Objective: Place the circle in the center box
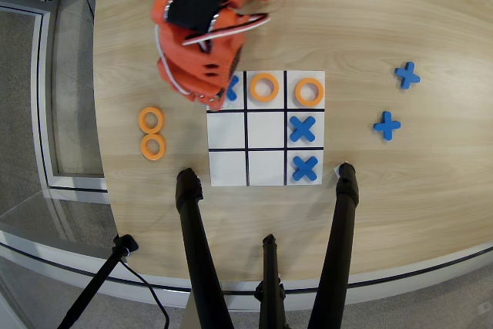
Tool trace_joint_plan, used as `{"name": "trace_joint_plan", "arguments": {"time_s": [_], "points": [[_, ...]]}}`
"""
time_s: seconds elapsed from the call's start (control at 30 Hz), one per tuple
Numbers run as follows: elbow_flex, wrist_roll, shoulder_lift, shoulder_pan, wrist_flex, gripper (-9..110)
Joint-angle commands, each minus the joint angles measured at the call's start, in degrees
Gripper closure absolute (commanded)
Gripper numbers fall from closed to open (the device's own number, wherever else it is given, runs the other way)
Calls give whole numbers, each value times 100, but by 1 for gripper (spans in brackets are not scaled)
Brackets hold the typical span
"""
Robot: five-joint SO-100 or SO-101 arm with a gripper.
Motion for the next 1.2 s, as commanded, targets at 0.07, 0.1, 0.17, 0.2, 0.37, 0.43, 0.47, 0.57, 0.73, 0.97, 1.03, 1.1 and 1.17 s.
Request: {"name": "trace_joint_plan", "arguments": {"time_s": [0.07, 0.1, 0.17, 0.2, 0.37, 0.43, 0.47, 0.57, 0.73, 0.97, 1.03, 1.1, 1.17], "points": [[-765, -18, -721, 211, -105, 90], [-870, -26, -879, 255, -105, 90], [-1081, -44, -1178, 352, -149, 90], [-1187, -53, -1310, 396, -185, 90], [-1714, -158, -1960, 615, -193, 88], [-1934, -185, -2197, 712, -176, 88], [-2057, -193, -2320, 756, -176, 88], [-2452, -229, -2716, 879, -132, 83], [-2979, -387, -3234, 1063, -26, 81], [-3357, -703, -3771, 1257, -53, 77], [-3454, -782, -3920, 1301, -53, 77], [-3489, -809, -4052, 1327, -114, 77], [-3533, -835, -4184, 1345, -185, 77]]}}
